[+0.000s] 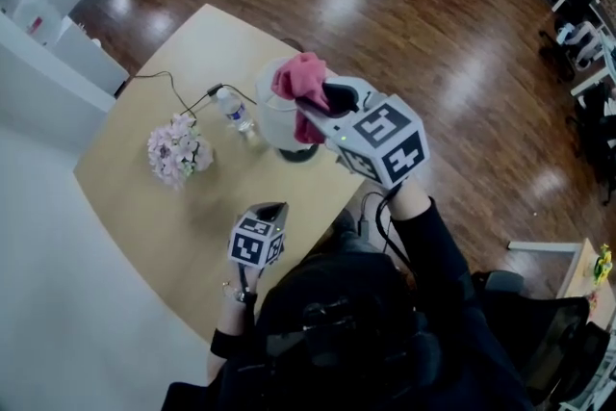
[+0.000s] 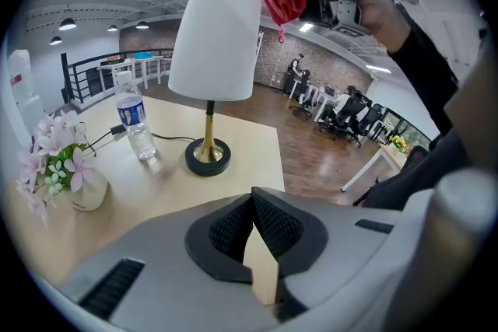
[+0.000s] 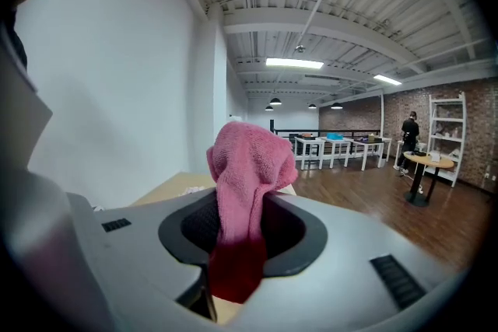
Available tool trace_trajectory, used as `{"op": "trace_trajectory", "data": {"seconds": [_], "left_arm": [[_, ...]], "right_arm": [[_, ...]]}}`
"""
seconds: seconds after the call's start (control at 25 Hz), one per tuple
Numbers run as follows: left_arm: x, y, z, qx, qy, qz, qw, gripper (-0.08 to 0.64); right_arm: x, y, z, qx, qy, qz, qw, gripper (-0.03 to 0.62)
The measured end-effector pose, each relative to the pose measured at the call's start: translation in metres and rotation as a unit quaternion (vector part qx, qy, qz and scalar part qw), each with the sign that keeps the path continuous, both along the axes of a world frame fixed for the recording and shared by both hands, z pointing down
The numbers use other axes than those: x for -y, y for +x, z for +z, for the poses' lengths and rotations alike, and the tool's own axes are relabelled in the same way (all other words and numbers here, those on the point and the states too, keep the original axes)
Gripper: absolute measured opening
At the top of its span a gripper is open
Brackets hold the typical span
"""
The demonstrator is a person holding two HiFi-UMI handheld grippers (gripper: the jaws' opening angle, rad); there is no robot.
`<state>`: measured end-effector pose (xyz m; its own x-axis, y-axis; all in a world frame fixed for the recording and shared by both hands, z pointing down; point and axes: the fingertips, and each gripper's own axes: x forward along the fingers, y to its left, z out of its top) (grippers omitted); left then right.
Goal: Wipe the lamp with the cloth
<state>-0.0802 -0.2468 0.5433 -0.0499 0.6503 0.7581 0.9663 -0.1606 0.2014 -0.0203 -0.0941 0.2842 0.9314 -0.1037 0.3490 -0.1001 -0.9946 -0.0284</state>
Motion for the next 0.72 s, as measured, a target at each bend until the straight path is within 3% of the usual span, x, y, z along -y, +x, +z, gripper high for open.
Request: {"op": "trace_trajectory", "data": {"seconds": [0.24, 0.72], "left_arm": [[-0.003, -0.005, -0.005, -0.007, -0.002, 0.017, 0.9998, 0.002], [-0.005, -0.011, -0.002, -0.006, 0.01, 0.026, 0.9996, 0.002]], "right_arm": [[0.002, -0.031, 0.0, -0.009, 0.015, 0.013, 1.0, 0.13], [0.016, -0.065, 0.062, 0.033, 0.057, 0.017, 0.998, 0.129]]}}
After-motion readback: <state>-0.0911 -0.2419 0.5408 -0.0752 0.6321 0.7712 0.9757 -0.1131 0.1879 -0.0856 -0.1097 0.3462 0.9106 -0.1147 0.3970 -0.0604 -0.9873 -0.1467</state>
